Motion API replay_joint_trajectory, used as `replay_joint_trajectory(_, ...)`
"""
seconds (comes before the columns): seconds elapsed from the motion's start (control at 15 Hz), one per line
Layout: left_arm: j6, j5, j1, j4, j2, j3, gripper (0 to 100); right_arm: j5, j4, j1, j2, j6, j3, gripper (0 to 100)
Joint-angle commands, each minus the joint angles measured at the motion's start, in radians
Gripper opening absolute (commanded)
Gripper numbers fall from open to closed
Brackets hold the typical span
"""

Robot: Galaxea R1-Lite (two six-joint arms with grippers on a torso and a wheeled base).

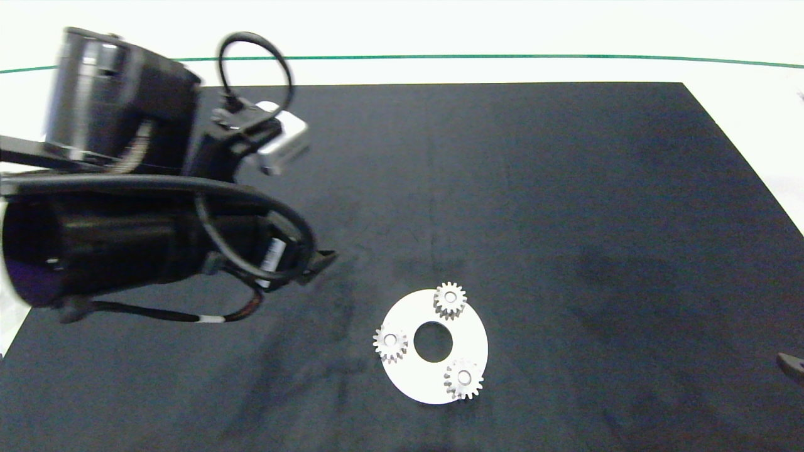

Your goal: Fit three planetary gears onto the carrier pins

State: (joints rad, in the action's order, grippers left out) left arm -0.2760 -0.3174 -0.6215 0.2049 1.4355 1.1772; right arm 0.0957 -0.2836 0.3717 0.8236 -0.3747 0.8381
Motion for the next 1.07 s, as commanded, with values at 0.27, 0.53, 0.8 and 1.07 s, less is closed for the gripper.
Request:
replay_joint_trajectory(0.27,0.014,0.0,0.546,-0.257,-0.573,-0.472,100,-0.157,0.001,-0.284,-0.198,-0.004,-0.223,100)
replay_joint_trajectory(0.53,0.008,0.0,0.556,-0.283,-0.86,-0.668,100,-0.323,0.0,-0.364,-0.408,0.007,-0.372,100)
replay_joint_trajectory(0.8,0.001,-0.003,0.552,-0.24,-1.051,-0.765,100,-0.343,0.0,-0.398,-0.546,0.022,-0.41,100)
replay_joint_trajectory(1.07,0.006,-0.003,0.551,-0.094,-1.236,-0.788,100,-0.409,-0.002,-0.422,-0.681,0.066,-0.465,100)
